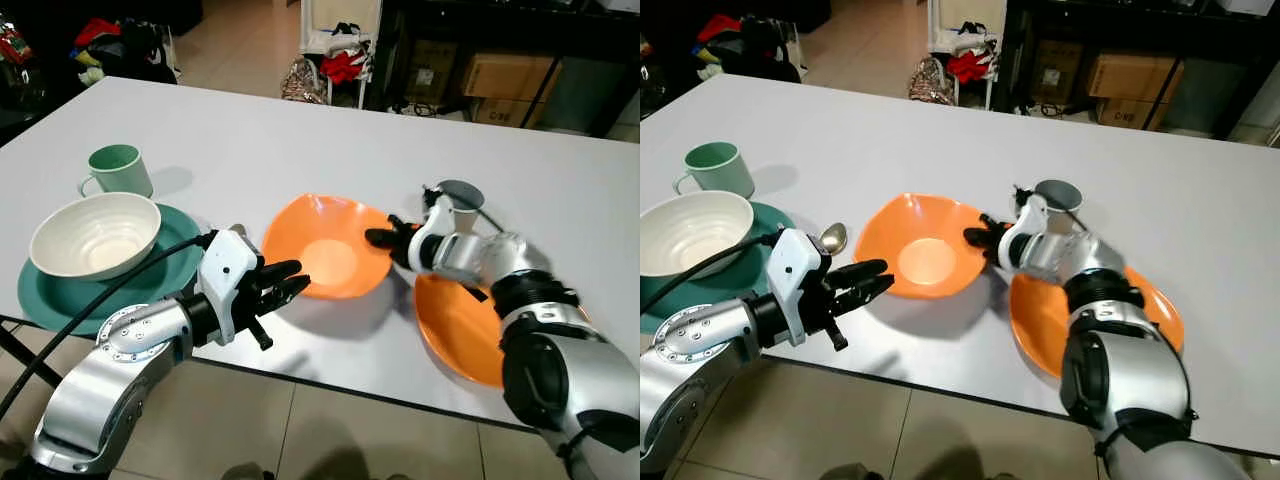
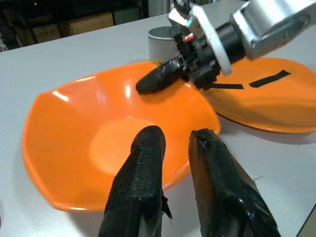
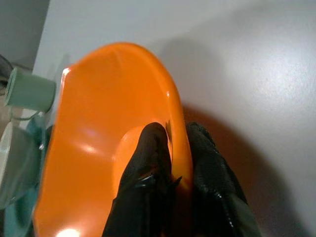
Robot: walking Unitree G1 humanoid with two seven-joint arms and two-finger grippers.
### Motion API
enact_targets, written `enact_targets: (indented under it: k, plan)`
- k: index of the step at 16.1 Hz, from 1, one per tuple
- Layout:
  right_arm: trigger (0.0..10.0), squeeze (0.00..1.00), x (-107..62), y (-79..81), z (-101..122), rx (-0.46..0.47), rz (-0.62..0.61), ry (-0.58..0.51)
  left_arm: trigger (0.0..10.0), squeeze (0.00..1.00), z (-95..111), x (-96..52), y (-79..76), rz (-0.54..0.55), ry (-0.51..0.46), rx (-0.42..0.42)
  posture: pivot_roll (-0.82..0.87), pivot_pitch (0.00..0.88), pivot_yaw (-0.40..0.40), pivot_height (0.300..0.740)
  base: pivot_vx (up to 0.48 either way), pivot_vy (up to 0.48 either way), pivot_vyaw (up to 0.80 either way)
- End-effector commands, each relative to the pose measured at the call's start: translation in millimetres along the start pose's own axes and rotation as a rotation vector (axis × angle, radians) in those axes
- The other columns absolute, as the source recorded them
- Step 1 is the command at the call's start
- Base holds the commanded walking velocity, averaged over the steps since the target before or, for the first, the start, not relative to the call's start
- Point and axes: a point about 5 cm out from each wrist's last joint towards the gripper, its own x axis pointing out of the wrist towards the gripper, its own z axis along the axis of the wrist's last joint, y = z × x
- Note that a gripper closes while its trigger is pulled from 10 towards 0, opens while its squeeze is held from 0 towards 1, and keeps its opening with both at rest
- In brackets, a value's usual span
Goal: Setting the table
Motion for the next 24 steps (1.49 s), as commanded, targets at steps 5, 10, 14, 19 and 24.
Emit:
enact_targets:
  k: [5, 10, 14, 19, 24]
  plan:
    - [0.0, 0.00, -61.8, 7.7, 23, 0.012, 0.136, -0.066, 10.0, 0.00, 2, 7.5, -5.7, -0.026, -0.011, 0.005, 0.07, 0.000, -0.012, 0.740, 0.000, 0.000, 0.00]
    - [0.0, 0.00, -118.1, -6.6, 14, 0.005, 0.130, -0.091, 10.0, 0.00, 3, 11.7, -11.0, -0.058, -0.020, -0.006, 0.04, 0.000, 0.002, 0.740, 0.000, 0.000, 0.00]
    - [0.0, 0.00, -170.7, -44.5, -4, 0.055, -0.007, -0.193, 10.0, 0.00, 3, 17.9, -18.2, -0.096, -0.025, -0.023, 0.02, 0.000, 0.012, 0.740, 0.000, 0.000, 0.00]
    - [0.0, 0.00, -201.1, -64.6, -26, 0.079, -0.113, -0.253, 10.0, 0.00, 2, 17.1, -17.6, -0.104, -0.021, -0.031, 0.00, 0.000, 0.021, 0.740, 0.000, 0.000, 0.00]
    - [0.0, 0.00, -210.9, -77.1, -26, 0.148, -0.212, -0.308, 10.0, 0.00, 0, 17.9, -19.1, -0.109, -0.015, -0.039, 0.00, 0.000, 0.020, 0.740, 0.000, 0.000, 0.00]
